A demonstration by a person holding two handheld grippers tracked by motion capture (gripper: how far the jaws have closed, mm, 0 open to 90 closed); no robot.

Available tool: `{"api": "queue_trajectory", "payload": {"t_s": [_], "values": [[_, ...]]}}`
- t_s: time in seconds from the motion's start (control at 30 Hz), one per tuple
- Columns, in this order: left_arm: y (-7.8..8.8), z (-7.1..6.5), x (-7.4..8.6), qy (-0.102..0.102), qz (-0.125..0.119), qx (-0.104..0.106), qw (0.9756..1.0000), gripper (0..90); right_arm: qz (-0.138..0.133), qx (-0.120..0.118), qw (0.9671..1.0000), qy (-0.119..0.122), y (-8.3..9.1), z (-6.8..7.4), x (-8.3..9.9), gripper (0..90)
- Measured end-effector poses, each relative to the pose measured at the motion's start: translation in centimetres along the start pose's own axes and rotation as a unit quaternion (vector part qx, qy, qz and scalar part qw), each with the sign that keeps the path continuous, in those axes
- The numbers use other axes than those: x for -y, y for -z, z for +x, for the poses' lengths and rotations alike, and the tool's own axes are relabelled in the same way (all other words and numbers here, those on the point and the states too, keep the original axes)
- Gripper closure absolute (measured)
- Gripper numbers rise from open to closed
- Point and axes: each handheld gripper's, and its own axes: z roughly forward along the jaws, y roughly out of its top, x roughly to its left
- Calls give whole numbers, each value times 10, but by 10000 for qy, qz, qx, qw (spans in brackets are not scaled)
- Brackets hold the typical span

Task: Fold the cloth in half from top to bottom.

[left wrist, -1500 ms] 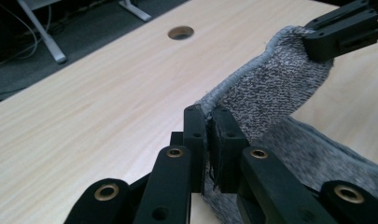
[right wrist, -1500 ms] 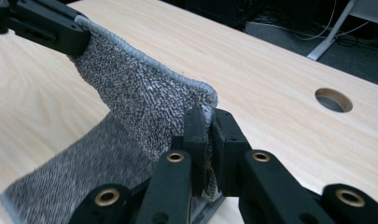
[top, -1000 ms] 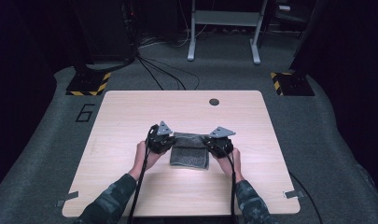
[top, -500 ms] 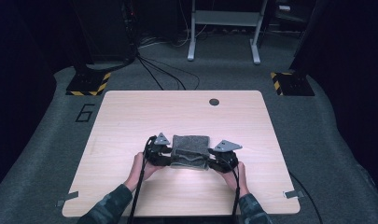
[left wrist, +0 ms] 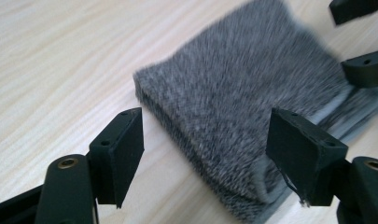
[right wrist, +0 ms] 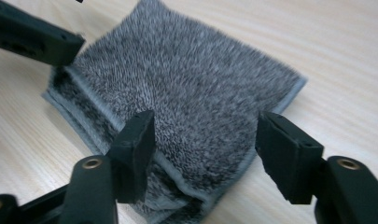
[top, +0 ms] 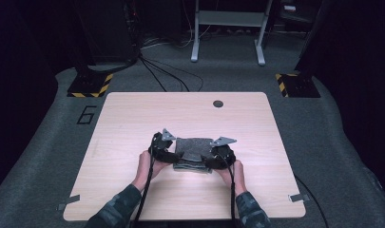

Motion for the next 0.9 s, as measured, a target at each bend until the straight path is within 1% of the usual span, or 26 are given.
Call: {"api": "queue_trajectory", "payload": {"t_s": [0.03, 0.07, 0.1, 0.13, 0.17, 0.2, 0.23, 0.27, 0.3, 0.33, 0.37, 0.4, 0.43, 0.47, 0.5, 0.53, 0.57, 0.6, 0.63, 0.67, 0.7, 0.73, 0.77, 0.8, 0.83, 0.9], "values": [[-4, -1, 3, -6, 99, -21, 9999, 258, 81, 14, 10000, -12, -3, 2, 2, 356], [-7, -1, 7, -42, 222, -73, 9997, 248, 119, 83, 9999, 39, -7, 2, 3, 333], [-9, -1, 10, -42, 267, -90, 9996, 234, 207, 113, 9997, 27, -10, 3, 5, 308], [-11, -1, 14, -15, 305, -86, 9995, 229, 232, 123, 9996, 88, -11, 3, 6, 296], [-12, -1, 18, -9, 349, -95, 9993, 226, 304, 128, 9995, 20, -12, 5, 7, 277], [-13, -1, 21, 27, 341, -84, 9994, 225, 321, 167, 9993, 96, -14, 4, 9, 254], [-13, -1, 24, 31, 341, -95, 9994, 225, 386, 180, 9990, 141, -15, 5, 10, 250], [-12, -2, 26, 31, 357, -121, 9993, 225, 394, 189, 9988, 208, -16, 6, 12, 245], [-12, -3, 27, 49, 333, -99, 9994, 225, 389, 187, 9986, 308, -16, 6, 13, 240], [-11, -5, 29, 54, 311, -141, 9994, 225, 412, 204, 9983, 352, -17, 7, 14, 239], [-11, -7, 30, 69, 329, -116, 9994, 227, 422, 168, 9984, 330, -17, 9, 16, 240], [-10, -9, 31, 103, 319, -86, 9994, 227, 372, 155, 9983, 410, -17, 8, 16, 240], [-9, -10, 32, 127, 333, -73, 9993, 226, 463, 61, 9981, 410, -17, 7, 15, 237], [-7, -10, 32, 157, 359, -6, 9992, 220, 518, -35, 9976, 454, -17, 5, 15, 232], [-5, -10, 31, 148, 361, 0, 9992, 190, 639, -156, 9969, 426, -15, 2, 12, 198], [-3, -9, 30, 147, 314, 3, 9994, 182, 645, -204, 9968, 434, -14, 0, 11, 188], [0, -7, 29, 214, 252, 54, 9994, 181, 611, -250, 9971, 381, -13, -2, 9, 188], [4, -3, 26, 231, 213, 51, 9995, 180, 517, -308, 9978, 276, -10, -5, 7, 187], [6, 1, 22, 304, 129, 29, 9995, 175, 487, -344, 9980, 211, -7, -8, 3, 180], [7, 6, 17, 375, 32, -19, 9993, 173, 385, -332, 9985, 222, -6, -12, 0, 172], [8, 10, 13, 395, 25, -31, 9992, 169, 321, -262, 9990, 180, -4, -15, -6, 171], [7, 16, 7, 412, -32, -141, 9990, 167, 265, -234, 9993, 129, -3, -17, -9, 171], [6, 20, 3, 444, -14, -194, 9988, 160, 202, -170, 9996, 21, -4, -20, -15, 165], [1, 25, -3, 484, 6, -270, 9985, 158, 179, -131, 9998, 1, -6, -24, -18, 167], [-2, 28, -6, 498, 17, -330, 9982, 152, 157, 11, 9998, -102, -12, -28, -21, 166], [-12, 34, -11, 592, 30, -417, 9974, 152, 249, 69, 9993, -277, -21, -38, -24, 158]]}}
